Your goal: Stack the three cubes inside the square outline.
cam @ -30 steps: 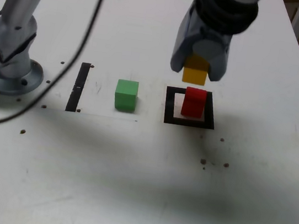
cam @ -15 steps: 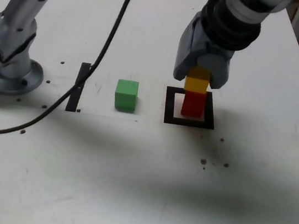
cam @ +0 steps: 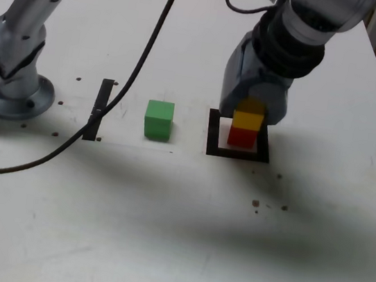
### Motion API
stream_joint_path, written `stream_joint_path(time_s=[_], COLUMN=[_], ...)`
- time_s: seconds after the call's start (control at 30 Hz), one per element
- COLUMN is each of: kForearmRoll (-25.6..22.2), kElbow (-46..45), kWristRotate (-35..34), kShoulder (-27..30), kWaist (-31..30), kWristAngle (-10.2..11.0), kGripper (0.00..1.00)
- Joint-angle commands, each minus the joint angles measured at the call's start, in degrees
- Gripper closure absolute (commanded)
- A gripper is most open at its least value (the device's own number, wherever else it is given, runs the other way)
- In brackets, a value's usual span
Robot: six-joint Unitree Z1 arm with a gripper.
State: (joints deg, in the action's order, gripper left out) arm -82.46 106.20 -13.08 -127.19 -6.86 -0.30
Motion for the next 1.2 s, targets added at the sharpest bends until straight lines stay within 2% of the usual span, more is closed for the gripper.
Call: stream_joint_path(time_s=[0.0,0.17,0.3,0.47,0.63,0.7,0.97,1.17], kForearmRoll=[0.81,1.85,1.69,1.15,-0.46,-0.78,-0.6,-1.47], kElbow=[-0.62,-1.45,-1.62,-1.78,-1.68,-1.67,-2.06,-6.3], kWristRotate=[0.15,0.2,0.26,0.77,1.21,1.22,2.18,2.63], kShoulder=[0.38,0.94,1.22,1.4,1.84,2.22,3.76,8.88], kWaist=[0.13,0.19,0.21,0.24,0.33,0.35,0.55,0.63], kWristAngle=[0.18,0.51,0.55,0.51,0.54,0.46,-1.15,-1.63], kGripper=[0.76,0.74,0.62,0.43,0.12,0.03,0.0,0.0])
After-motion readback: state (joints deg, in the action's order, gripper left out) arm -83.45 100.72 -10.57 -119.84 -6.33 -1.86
